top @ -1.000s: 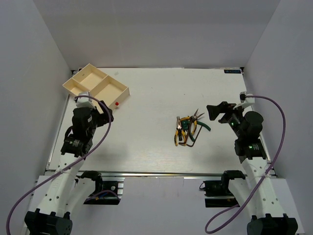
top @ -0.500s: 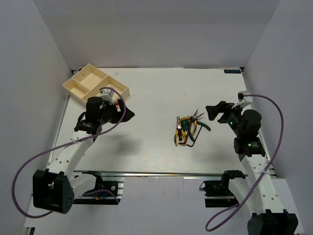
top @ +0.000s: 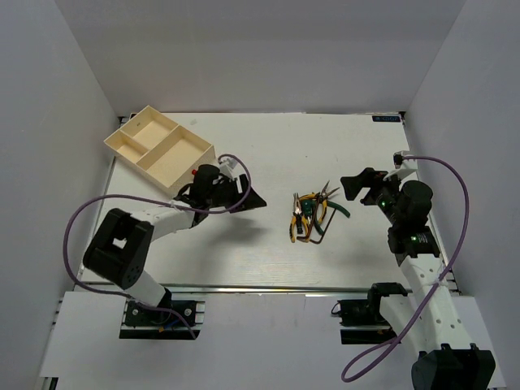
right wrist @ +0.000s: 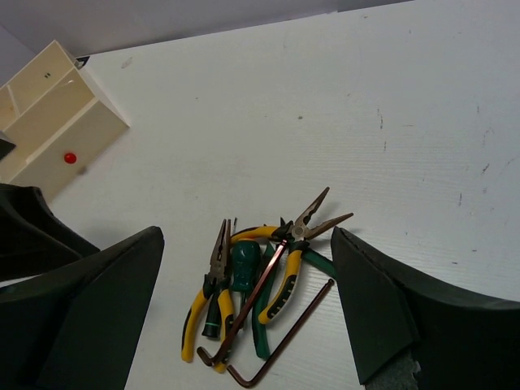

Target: Sort the tools into containers

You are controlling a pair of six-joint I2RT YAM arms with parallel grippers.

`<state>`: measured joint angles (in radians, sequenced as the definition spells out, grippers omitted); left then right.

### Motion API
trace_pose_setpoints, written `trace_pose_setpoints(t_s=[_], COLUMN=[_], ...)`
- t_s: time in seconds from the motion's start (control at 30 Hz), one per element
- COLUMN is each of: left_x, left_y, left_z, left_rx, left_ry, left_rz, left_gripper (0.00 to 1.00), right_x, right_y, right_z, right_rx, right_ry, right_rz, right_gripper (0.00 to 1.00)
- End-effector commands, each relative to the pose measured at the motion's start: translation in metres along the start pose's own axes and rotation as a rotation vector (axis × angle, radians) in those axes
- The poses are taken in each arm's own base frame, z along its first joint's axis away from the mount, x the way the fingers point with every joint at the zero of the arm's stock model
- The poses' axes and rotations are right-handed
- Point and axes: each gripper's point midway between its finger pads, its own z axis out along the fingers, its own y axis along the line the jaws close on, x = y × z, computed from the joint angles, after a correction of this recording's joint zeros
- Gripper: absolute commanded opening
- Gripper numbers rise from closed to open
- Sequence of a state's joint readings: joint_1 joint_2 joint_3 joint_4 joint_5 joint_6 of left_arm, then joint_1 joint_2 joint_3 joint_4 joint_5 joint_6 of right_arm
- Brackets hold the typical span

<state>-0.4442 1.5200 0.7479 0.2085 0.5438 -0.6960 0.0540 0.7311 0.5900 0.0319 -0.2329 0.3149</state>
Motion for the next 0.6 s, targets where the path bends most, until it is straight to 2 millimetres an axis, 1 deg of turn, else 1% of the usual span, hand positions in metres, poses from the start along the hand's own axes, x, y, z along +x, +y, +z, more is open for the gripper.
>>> trace_pose_setpoints(t_s=[0.0, 0.07, 0.13, 0.17, 0.2, 0.27, 0.3, 0.37, 0.4, 0.47, 0.53, 0.57], left_x=[0.008, 0.021, 0.03, 0.038, 0.046, 0.059, 0.073, 0.082, 0.093, 0.1, 0.112, 0.111], left_y=[-0.025, -0.022, -0.017, -0.021, -0.017, -0.014, -0.011, -0.013, -0.014, -0.011, -0.015, -0.015], left_z=[0.02, 0.033, 0.042, 0.047, 0.054, 0.063, 0.07, 0.076, 0.078, 0.085, 0.093, 0.095], left_rx=[0.096, 0.075, 0.057, 0.068, 0.062, 0.052, 0.046, 0.065, 0.072, 0.077, 0.103, 0.107], left_ry=[0.02, 0.048, 0.069, 0.084, 0.11, 0.143, 0.178, 0.187, 0.21, 0.216, 0.234, 0.229], left_rz=[-0.006, -0.031, -0.049, -0.043, -0.055, -0.066, -0.076, -0.074, -0.075, -0.092, -0.098, -0.104], left_gripper=[0.72, 0.7, 0.69, 0.68, 0.68, 0.67, 0.67, 0.67, 0.66, 0.66, 0.66, 0.66], right_x=[-0.007, -0.008, -0.008, -0.009, -0.008, -0.009, -0.007, -0.007, -0.007, -0.006, -0.006, -0.007], right_y=[0.007, 0.008, 0.008, 0.009, 0.009, 0.008, 0.008, 0.009, 0.009, 0.009, 0.01, 0.011], right_z=[0.0, -0.001, -0.001, -0.002, -0.003, -0.004, -0.004, -0.005, -0.005, -0.006, -0.006, -0.007], right_rx=[-0.032, -0.035, -0.032, -0.033, -0.033, -0.03, -0.032, -0.033, -0.035, -0.036, -0.038, -0.045], right_ry=[-0.022, -0.023, -0.022, -0.026, -0.028, -0.032, -0.028, -0.032, -0.032, -0.031, -0.032, -0.033], right_rz=[0.003, 0.003, 0.002, 0.002, 0.001, 0.001, 0.001, 0.001, 0.001, 0.004, 0.004, 0.006], right_gripper=[0.89, 0.89, 0.89, 0.89, 0.89, 0.89, 0.89, 0.89, 0.89, 0.89, 0.89, 0.89])
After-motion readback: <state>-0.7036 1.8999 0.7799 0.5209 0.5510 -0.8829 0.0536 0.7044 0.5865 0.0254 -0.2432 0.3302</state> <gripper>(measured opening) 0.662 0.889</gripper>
